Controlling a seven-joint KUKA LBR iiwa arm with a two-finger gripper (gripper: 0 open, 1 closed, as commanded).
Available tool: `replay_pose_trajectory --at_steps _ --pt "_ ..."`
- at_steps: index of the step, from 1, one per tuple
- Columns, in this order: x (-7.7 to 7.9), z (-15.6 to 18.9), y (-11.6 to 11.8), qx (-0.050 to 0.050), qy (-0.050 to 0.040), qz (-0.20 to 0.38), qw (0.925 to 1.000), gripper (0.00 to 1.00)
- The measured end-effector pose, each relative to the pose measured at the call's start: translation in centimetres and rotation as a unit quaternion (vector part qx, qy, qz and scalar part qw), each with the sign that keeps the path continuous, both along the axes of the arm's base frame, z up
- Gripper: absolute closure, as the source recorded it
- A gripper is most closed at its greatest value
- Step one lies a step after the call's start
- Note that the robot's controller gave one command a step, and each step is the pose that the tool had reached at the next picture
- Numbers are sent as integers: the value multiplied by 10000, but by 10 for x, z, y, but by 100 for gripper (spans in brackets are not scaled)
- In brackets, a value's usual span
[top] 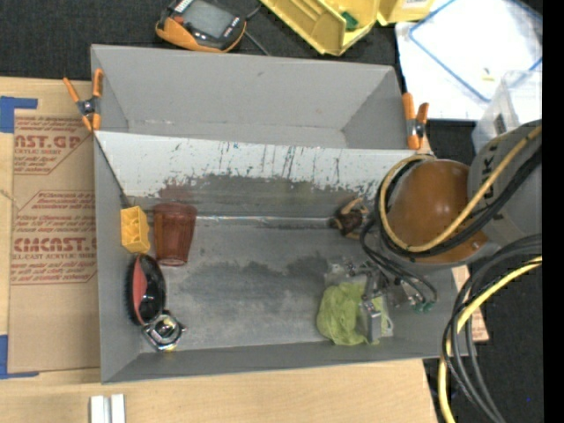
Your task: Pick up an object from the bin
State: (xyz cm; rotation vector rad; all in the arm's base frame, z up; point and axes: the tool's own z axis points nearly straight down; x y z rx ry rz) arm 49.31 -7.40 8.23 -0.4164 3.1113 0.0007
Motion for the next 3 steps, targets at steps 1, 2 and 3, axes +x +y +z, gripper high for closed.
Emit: replay_pose_trajectory --at_steps 1,2,3 --pt "-1 30 -8 16 23 -67 10000 0" --pt "33 71 -37 16 18 -201 9998 0" --pt "4 -4 -41 22 44 -315 9995 0"
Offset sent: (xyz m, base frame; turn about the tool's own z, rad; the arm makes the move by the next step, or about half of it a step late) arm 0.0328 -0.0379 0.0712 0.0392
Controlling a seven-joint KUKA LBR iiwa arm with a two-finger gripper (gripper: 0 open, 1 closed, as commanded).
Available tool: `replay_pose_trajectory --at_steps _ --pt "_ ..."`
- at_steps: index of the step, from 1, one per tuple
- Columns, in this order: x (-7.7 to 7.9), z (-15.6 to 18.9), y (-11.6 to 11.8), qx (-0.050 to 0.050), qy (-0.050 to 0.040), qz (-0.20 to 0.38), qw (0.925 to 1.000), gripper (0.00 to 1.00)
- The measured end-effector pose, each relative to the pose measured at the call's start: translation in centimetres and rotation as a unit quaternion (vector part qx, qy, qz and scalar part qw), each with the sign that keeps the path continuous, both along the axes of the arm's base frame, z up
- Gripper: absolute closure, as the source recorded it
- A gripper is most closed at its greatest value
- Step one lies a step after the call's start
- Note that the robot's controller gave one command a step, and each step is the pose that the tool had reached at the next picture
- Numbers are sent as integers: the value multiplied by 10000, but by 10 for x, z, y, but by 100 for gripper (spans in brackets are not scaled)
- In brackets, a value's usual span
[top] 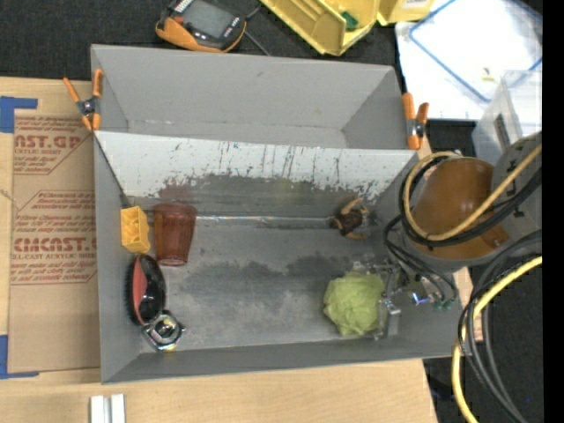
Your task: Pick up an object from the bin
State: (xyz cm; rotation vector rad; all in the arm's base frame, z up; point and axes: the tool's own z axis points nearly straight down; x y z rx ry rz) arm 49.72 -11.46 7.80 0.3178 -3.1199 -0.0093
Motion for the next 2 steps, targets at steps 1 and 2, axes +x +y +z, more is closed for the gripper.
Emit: replay_pose_trajectory --at_steps 1,2 --pt "-12 24 34 -4 -73 418 9991 0" --pt "-3 -6 24 -5 -51 -39 10000 0"
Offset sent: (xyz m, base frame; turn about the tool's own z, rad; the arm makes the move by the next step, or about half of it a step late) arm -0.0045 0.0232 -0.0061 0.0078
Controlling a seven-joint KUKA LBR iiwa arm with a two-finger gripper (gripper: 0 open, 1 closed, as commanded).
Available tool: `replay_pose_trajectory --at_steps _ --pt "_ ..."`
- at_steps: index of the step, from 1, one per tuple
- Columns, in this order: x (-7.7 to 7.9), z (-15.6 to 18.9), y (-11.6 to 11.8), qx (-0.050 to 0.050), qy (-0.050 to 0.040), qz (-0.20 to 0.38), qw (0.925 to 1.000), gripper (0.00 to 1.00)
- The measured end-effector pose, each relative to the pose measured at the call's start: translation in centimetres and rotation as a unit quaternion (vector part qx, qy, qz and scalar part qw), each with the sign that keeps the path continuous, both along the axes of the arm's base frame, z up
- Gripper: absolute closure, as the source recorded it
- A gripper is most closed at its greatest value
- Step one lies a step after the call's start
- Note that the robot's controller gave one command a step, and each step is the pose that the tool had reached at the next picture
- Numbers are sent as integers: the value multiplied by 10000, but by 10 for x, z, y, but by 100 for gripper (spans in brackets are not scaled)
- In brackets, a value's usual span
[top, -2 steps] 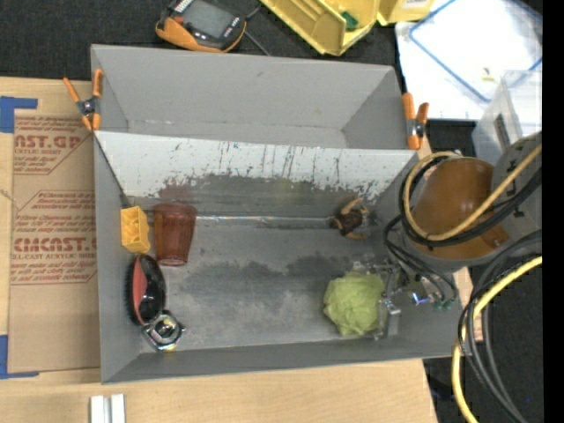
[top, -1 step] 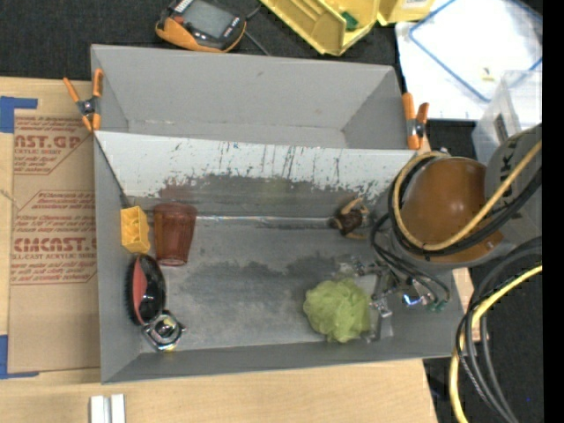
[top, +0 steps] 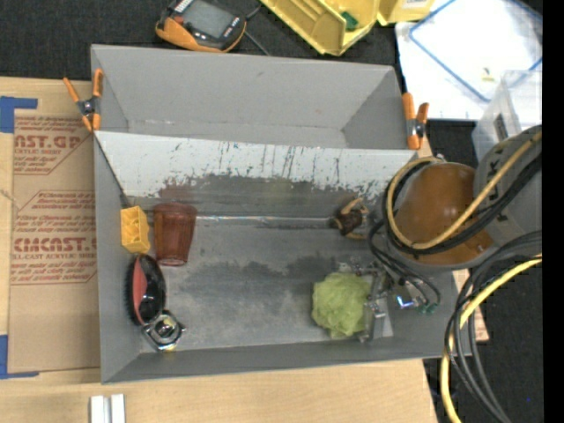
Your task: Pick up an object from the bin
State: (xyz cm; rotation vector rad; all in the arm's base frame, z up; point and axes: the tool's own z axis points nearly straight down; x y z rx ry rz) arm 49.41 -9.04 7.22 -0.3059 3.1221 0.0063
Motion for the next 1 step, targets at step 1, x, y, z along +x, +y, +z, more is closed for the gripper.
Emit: replay_pose_trajectory --at_steps 1 --pt "-1 0 25 0 -46 212 9998 0"
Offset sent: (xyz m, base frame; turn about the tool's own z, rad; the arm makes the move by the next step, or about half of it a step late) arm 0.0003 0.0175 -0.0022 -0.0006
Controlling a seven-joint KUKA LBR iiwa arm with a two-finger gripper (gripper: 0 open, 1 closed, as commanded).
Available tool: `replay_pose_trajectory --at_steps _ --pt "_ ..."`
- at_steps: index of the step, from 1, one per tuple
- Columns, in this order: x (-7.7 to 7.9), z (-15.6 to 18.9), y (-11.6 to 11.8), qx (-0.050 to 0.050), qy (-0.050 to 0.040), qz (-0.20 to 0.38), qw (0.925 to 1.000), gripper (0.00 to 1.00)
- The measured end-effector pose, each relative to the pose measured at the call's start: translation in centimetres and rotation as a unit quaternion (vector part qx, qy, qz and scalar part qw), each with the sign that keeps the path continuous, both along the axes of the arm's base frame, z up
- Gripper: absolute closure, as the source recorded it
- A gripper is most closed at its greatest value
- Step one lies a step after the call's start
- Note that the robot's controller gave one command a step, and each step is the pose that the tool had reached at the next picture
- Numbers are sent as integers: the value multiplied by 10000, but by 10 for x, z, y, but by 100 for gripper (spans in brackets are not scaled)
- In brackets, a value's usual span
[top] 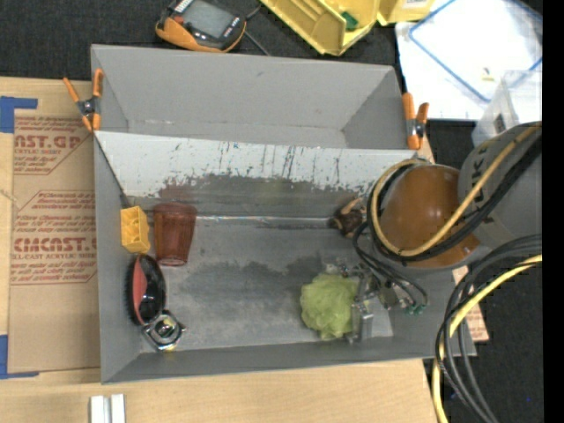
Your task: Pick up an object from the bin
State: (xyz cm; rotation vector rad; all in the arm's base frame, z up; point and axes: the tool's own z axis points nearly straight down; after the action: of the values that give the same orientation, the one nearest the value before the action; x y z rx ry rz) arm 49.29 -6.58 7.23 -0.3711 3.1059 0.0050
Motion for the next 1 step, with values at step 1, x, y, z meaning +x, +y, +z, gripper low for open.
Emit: replay_pose_trajectory --at_steps 1 --pt "2 -2 -6 1 26 -205 9998 100"
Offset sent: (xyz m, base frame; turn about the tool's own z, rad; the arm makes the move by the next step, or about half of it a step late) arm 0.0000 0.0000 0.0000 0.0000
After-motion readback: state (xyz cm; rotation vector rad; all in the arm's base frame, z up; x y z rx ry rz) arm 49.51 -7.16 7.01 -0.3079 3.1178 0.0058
